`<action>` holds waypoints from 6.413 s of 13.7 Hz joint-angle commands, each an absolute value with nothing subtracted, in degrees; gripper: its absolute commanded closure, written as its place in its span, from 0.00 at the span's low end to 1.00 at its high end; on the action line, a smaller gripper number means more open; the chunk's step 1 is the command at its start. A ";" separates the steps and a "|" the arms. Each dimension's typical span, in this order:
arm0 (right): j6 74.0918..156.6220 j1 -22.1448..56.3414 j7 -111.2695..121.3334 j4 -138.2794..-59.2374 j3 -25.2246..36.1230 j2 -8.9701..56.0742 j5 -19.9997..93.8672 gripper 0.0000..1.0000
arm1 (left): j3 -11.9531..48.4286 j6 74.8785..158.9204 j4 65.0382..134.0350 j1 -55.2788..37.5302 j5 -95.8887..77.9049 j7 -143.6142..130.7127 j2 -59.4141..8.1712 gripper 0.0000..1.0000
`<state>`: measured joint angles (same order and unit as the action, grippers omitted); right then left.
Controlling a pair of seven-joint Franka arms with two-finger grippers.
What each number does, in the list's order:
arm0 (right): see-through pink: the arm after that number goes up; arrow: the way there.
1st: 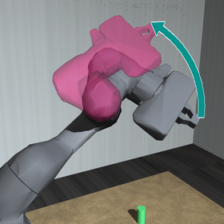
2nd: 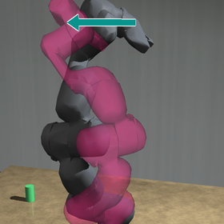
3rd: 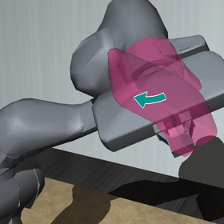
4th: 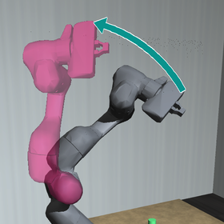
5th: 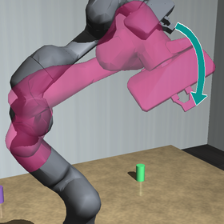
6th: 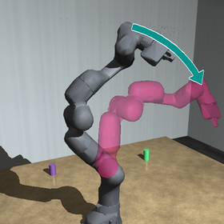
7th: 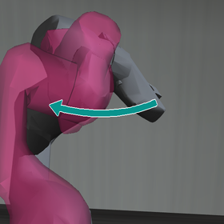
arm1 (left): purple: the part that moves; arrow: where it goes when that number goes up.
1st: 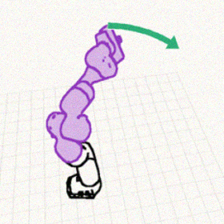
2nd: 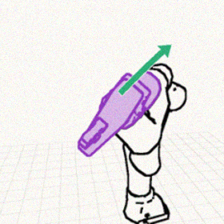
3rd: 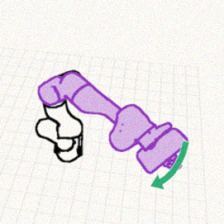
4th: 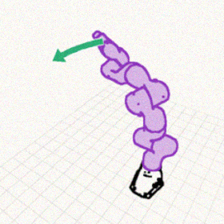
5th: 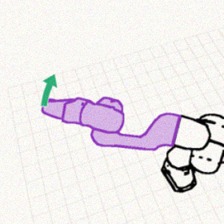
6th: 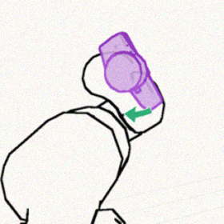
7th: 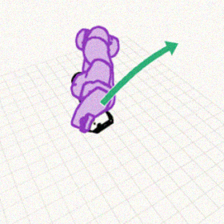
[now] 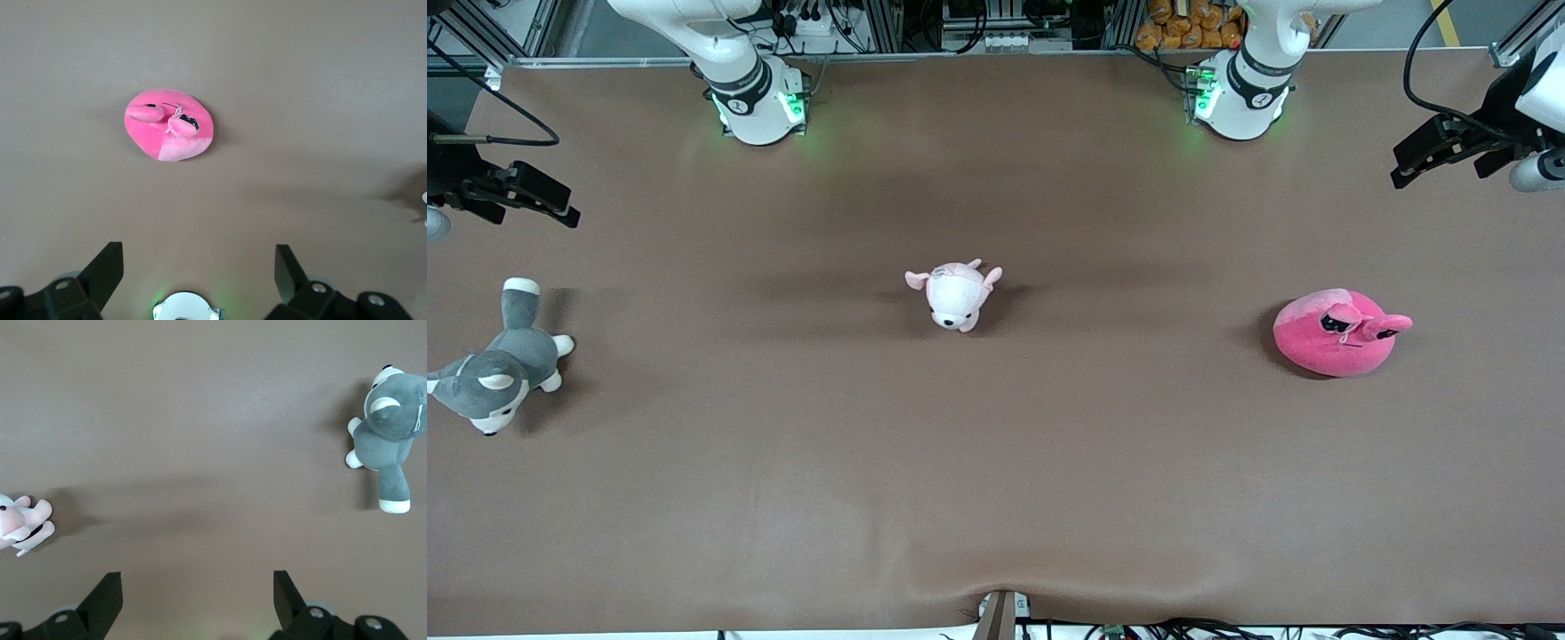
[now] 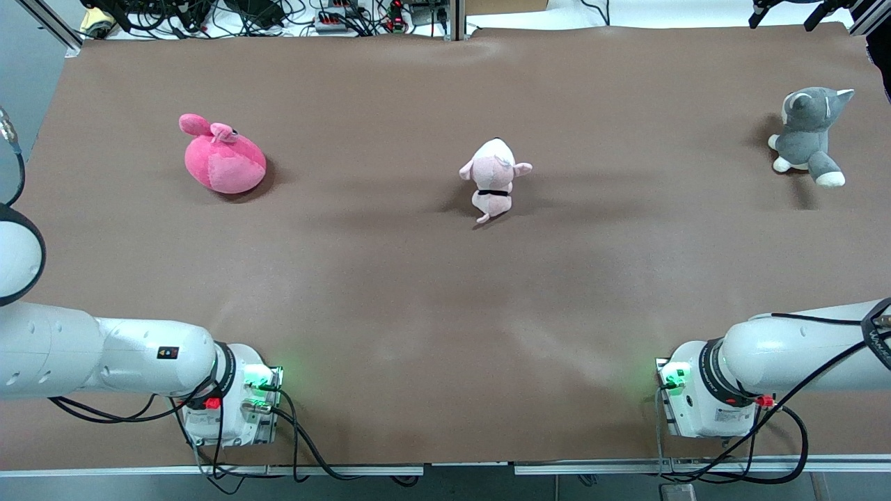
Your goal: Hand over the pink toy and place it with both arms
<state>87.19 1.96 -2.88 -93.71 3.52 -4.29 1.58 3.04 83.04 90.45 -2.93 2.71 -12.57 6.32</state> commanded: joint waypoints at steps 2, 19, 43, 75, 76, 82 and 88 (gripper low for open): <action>87.28 2.11 -2.72 -93.16 3.34 -4.04 1.84 0.00 | 3.08 81.74 88.68 -2.64 3.08 -11.78 5.54 0.00; 86.84 1.58 -2.72 -93.16 3.43 -4.04 1.76 0.00 | 2.73 80.69 87.45 -2.20 2.81 -12.04 3.16 0.00; 86.84 1.41 -2.72 -93.25 3.52 -3.95 1.67 0.00 | 2.64 85.42 90.52 1.23 2.11 -20.02 -1.05 0.00; 87.19 0.62 -2.72 -93.25 3.52 -3.25 1.23 0.00 | 2.73 93.16 92.46 18.63 -14.68 -47.20 -25.66 0.00; 87.19 0.70 -2.72 -93.25 3.43 -3.34 1.23 0.00 | 2.64 93.69 92.29 18.81 -14.68 -47.11 -26.45 0.00; 87.01 1.23 -2.72 -93.25 3.43 -3.25 1.32 0.00 | 2.64 93.87 92.37 21.71 -15.64 -47.55 -28.04 0.00; 86.66 1.32 -2.72 -93.16 3.34 -3.34 1.23 0.00 | 3.60 93.25 92.29 20.22 -17.22 -47.55 -27.42 1.00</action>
<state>87.12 1.29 -2.88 -93.72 3.55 -3.45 1.53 3.14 93.92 92.95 21.44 -16.01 -46.75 -27.81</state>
